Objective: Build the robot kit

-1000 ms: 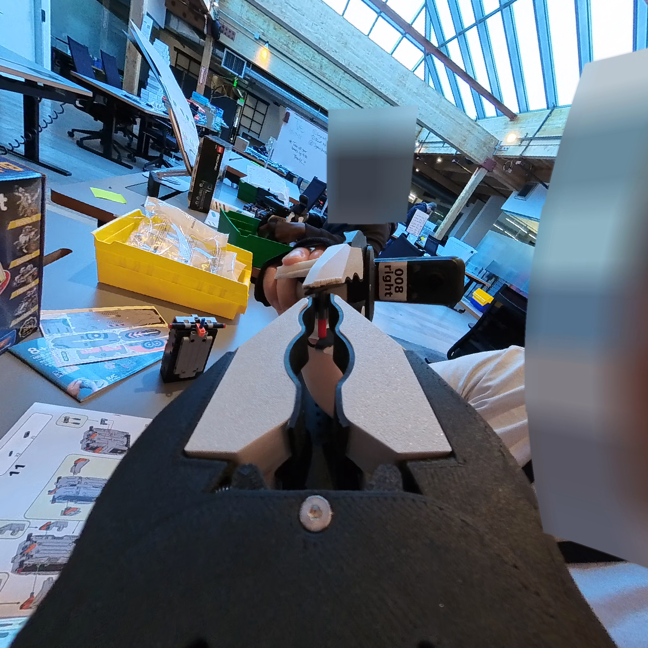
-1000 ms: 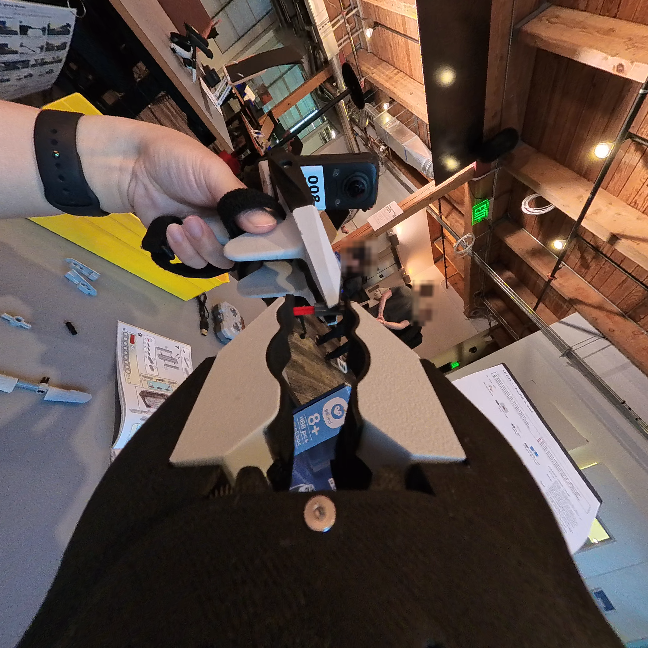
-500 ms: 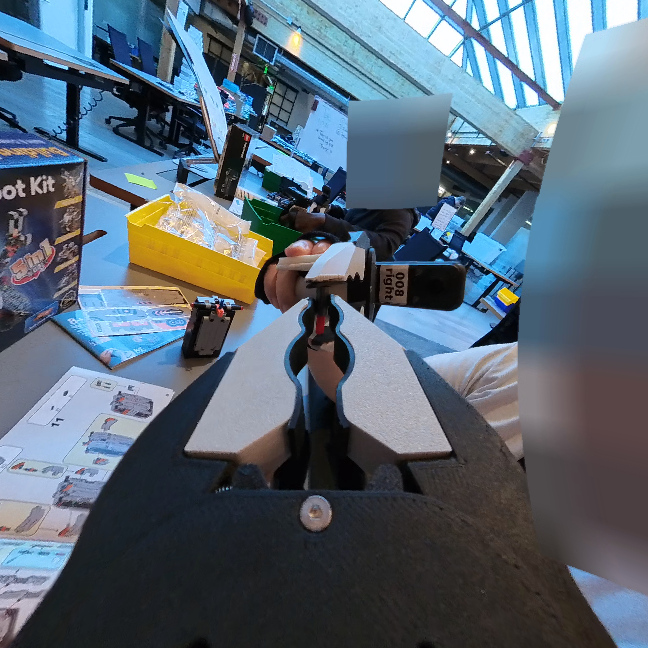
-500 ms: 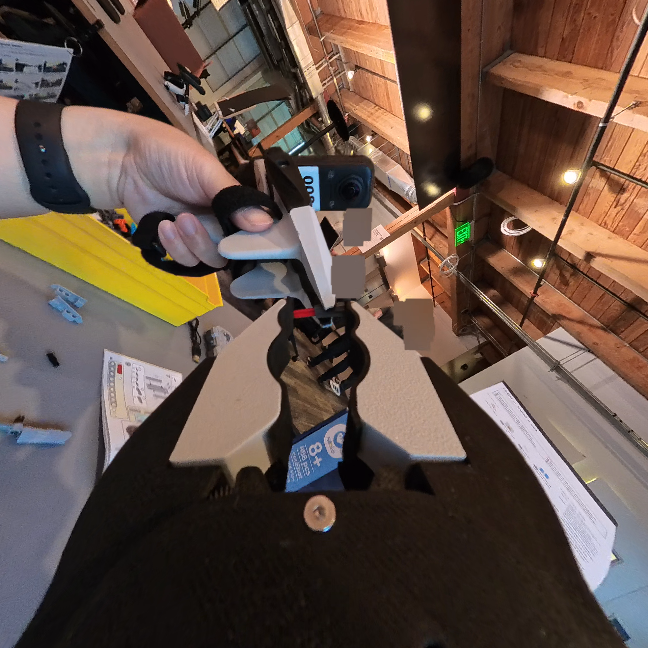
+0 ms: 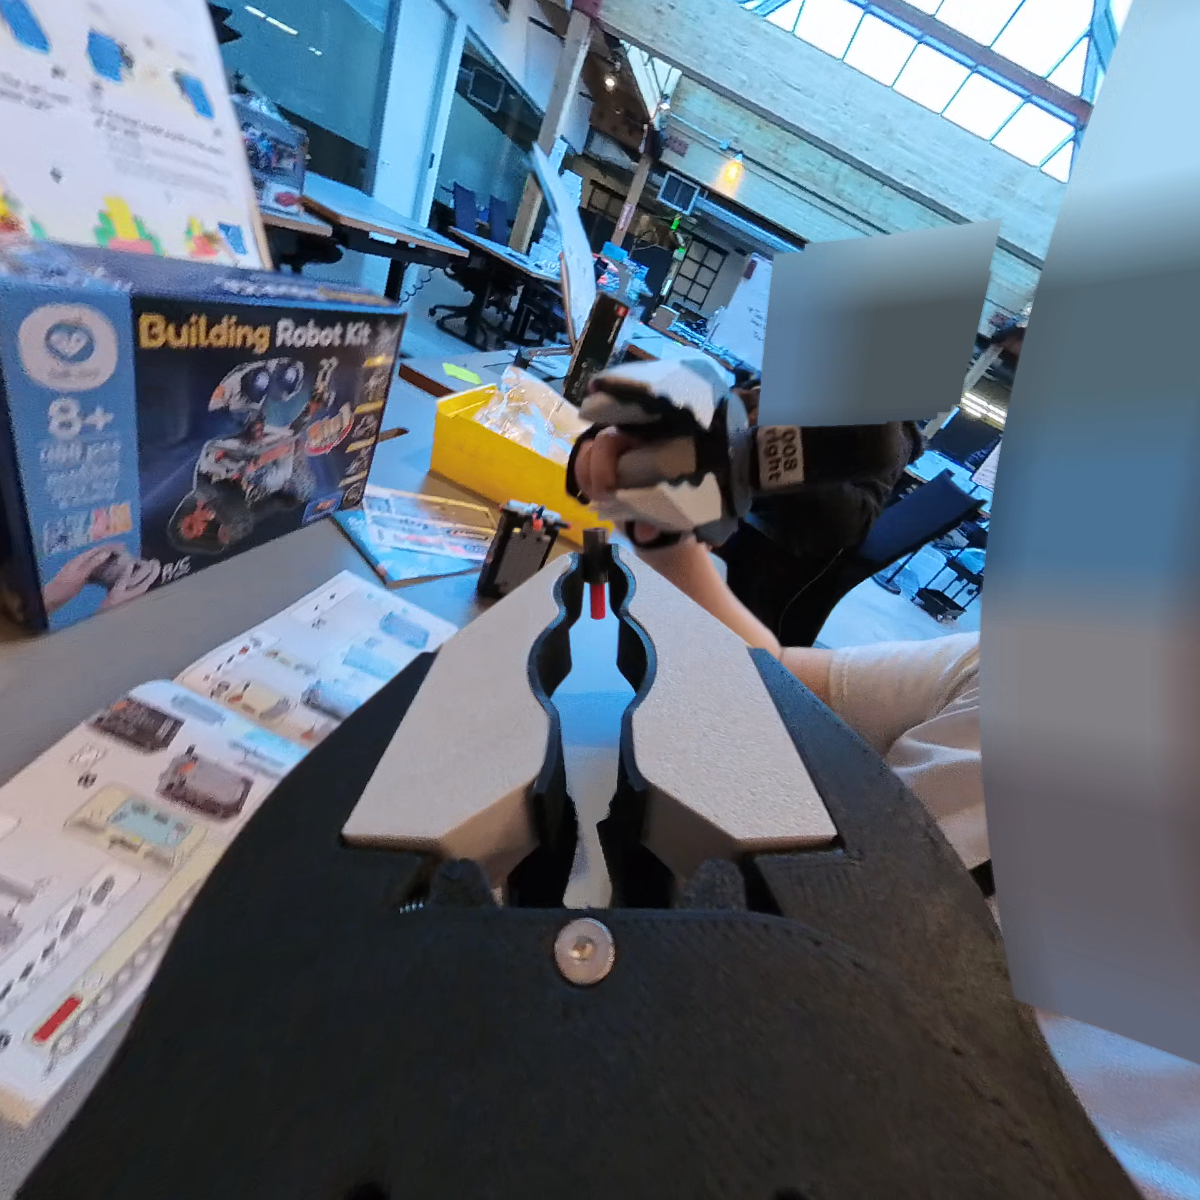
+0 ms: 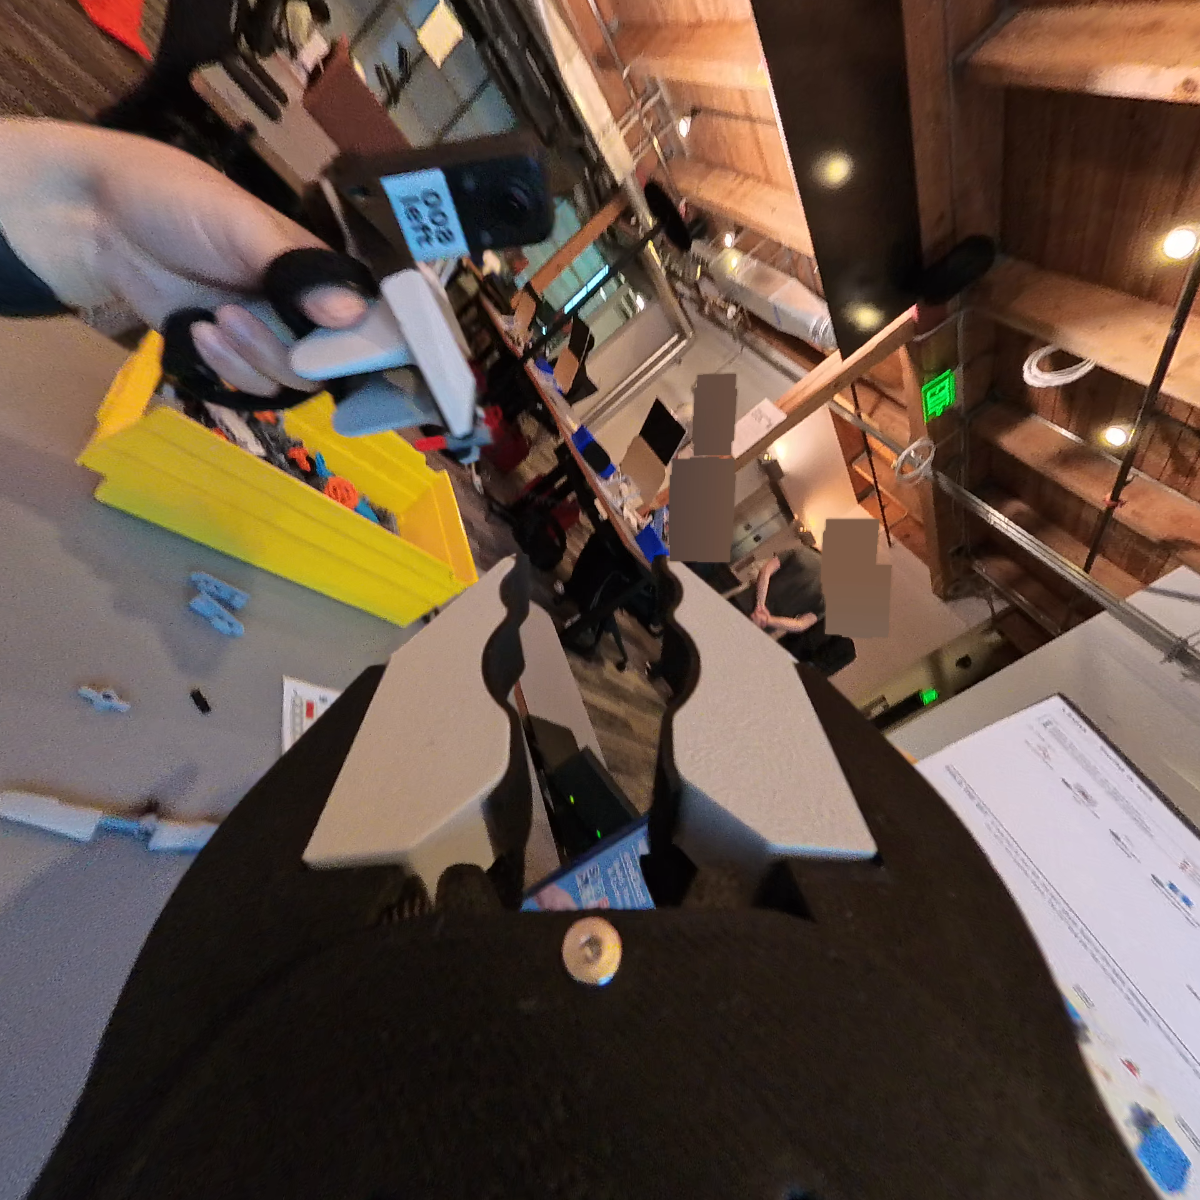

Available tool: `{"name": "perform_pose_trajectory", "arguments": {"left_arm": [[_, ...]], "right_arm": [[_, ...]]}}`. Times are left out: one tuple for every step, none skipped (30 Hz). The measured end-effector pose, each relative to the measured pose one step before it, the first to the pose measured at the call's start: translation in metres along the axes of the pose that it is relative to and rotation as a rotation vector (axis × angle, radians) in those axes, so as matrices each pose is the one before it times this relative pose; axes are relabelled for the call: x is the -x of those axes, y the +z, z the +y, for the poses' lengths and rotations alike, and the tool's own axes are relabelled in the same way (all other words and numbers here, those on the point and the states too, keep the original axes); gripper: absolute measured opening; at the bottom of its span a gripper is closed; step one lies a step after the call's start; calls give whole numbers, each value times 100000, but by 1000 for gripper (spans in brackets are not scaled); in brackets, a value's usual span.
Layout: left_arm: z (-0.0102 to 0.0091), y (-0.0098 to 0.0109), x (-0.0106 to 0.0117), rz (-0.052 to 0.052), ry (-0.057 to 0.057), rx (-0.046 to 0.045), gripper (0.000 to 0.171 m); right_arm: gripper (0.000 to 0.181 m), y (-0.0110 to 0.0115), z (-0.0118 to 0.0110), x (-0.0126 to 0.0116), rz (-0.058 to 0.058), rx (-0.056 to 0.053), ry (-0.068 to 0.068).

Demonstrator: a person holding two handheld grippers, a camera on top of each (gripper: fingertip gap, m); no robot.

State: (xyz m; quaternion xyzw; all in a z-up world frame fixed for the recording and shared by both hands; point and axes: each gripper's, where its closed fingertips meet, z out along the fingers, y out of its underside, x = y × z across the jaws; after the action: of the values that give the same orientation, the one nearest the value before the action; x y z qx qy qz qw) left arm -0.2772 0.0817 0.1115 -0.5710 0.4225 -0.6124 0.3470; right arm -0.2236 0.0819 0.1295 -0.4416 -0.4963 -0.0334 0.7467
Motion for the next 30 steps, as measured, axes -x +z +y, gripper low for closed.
{"name": "perform_pose_trajectory", "arguments": {"left_arm": [[923,-418,677,-1544,-1435,216,4],[886,-321,718,-1425,-2257,14,4],[845,-228,659,-941,-2187,109,4],[832,-141,554,-463,-1588,580,4],[741,-110,486,-532,-1009,553,4],[689,-117,468,-1007,-423,753,4],[666,-154,533,-1784,-69,1045,4],[514,-238,596,-2502,105,665,4],[360,-316,599,-2696,249,-42,4],[205,-376,499,-2225,92,-636,4],[60,-384,309,-1119,-305,-1277,4],[-44,-385,126,-224,-531,-1777,4],[-3,-352,20,141,-393,-1474,4],[105,-319,-2,56,41,-603,4],[140,-291,54,-590,538,-503,4],[173,-281,35,-761,877,-425,4],[267,-246,-48,-316,715,187,4],[291,-227,-102,-94,553,339,4],[264,-222,-140,-33,581,106,4],[234,-237,-161,-18,444,19,4],[207,-278,-130,-224,499,-116,4],[174,-320,-77,-628,920,-159,4],[145,-401,26,-1257,1162,-76,4],[82,-442,132,-1827,1162,-135,4],[34,-483,179,-1891,938,-263,4],[-23,-478,136,-1427,652,-315,4],[-56,-462,98,-995,423,-355,4],[-52,-425,30,-671,379,-361,4],[-64,-400,-40,-302,509,-507,4],[-70,-352,-73,-111,579,-775,4]], "right_arm": [[37,-13,684,-59,-367,2896,-374],[37,-1,641,-42,-531,2485,152],[37,7,631,-24,-604,2289,542],[36,-6,566,-47,-315,1842,358],[35,12,529,-12,-490,1453,228],[35,17,515,8,-583,1457,562],[35,40,475,-26,-293,1277,715],[33,64,414,1,-435,1066,869],[32,92,367,58,-717,791,1099],[32,117,314,111,-791,531,1200],[32,163,298,155,-900,454,1066],[31,192,278,256,-1325,409,993],[30,236,319,349,-1862,691,1026],[30,276,382,370,-1986,1061,1060],[29,303,420,383,-1989,1156,1231],[28,315,464,403,-2258,1248,1711],[28,347,522,369,-2078,1413,1891],[28,333,565,261,-1380,1406,1615],[27,318,601,134,-683,1474,1374],[26,315,603,205,-1177,1643,1542],[26,314,529,303,-1713,1462,1477],[26,277,381,260,-1259,570,1067],[26,278,268,221,-948,-61,1007],[25,311,232,319,-1617,-182,1702],[23,358,214,458,-2531,-204,2603],[22,405,225,467,-2542,-125,2562],[21,421,247,390,-1909,272,1985],[21,393,305,302,-1268,1106,721],[21,307,360,207,-545,1886,-572],[21,229,338,183,-456,1857,-823]]}}
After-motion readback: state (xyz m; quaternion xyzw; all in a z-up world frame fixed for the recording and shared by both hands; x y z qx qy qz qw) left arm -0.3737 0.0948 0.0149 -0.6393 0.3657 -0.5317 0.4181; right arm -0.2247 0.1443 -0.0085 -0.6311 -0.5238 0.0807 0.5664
